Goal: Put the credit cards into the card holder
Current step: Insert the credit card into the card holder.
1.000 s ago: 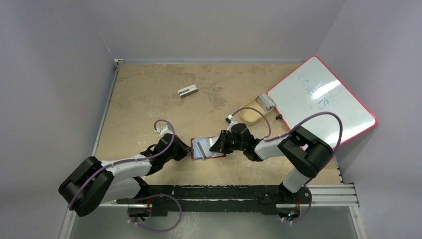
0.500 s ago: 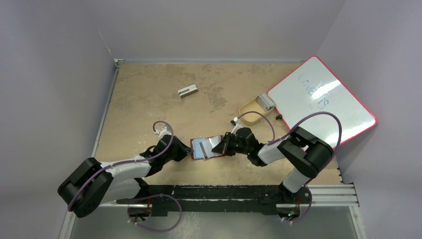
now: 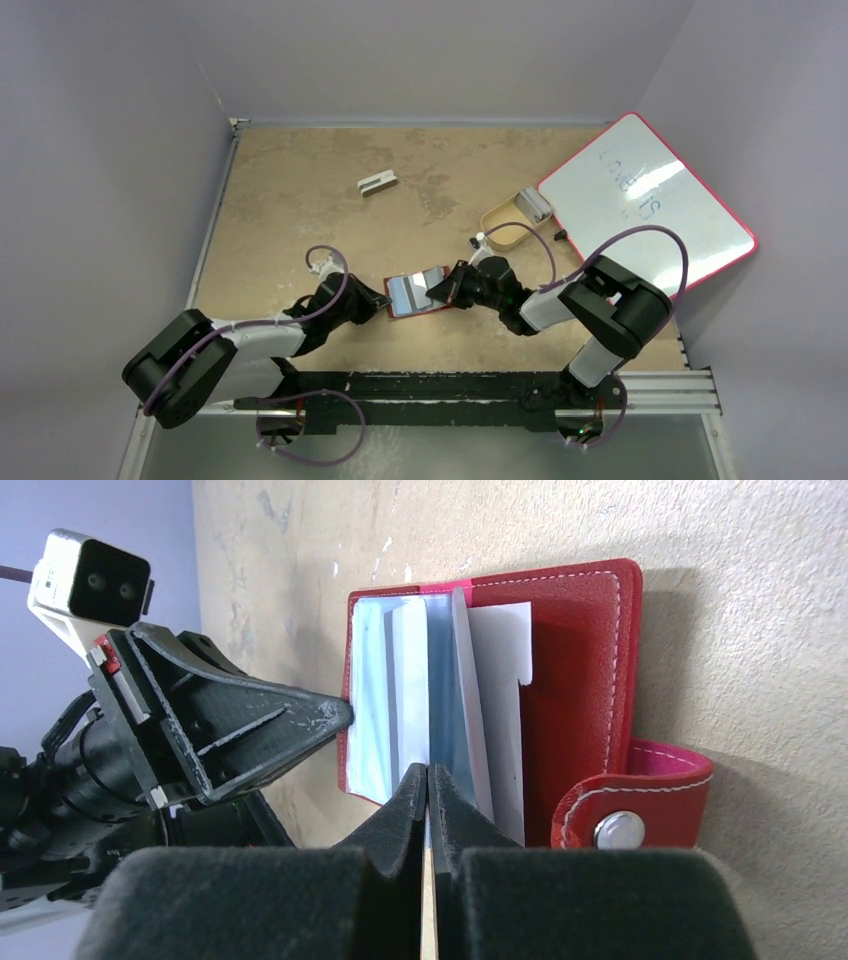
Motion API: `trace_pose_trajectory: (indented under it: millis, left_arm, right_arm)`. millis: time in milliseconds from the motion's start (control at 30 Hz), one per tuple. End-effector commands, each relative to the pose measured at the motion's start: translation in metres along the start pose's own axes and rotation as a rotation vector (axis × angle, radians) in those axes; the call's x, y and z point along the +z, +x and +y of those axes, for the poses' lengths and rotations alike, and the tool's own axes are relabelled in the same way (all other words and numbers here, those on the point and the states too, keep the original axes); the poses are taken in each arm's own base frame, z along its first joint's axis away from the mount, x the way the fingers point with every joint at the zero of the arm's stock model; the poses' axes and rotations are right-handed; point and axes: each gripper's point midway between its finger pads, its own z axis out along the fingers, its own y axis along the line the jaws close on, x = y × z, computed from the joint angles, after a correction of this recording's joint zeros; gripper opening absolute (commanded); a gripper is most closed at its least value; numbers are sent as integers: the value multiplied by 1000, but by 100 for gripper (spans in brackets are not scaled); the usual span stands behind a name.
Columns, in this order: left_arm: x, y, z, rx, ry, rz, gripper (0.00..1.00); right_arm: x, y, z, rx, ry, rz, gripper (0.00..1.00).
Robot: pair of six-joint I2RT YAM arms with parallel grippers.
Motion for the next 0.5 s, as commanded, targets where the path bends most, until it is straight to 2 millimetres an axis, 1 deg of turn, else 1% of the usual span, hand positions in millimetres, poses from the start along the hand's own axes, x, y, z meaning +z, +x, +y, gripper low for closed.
trace_pose_trajectory:
  millis: [0,133,267,467]
  left_arm:
    - [2,4,1,-10,13,9,0]
    - [2,3,-3,-3,22,6,0]
    - [2,2,-3,15,15,2,0]
    - [3,3,-7,29,26,3,0]
  right_arm:
    - [6,-16,11,-4,-32,-62,0]
    - [9,-9,8,-31,-26,-20,0]
    - [13,2,1,-48,-7,36,0]
    - [21,8,10,-78,-22,71,0]
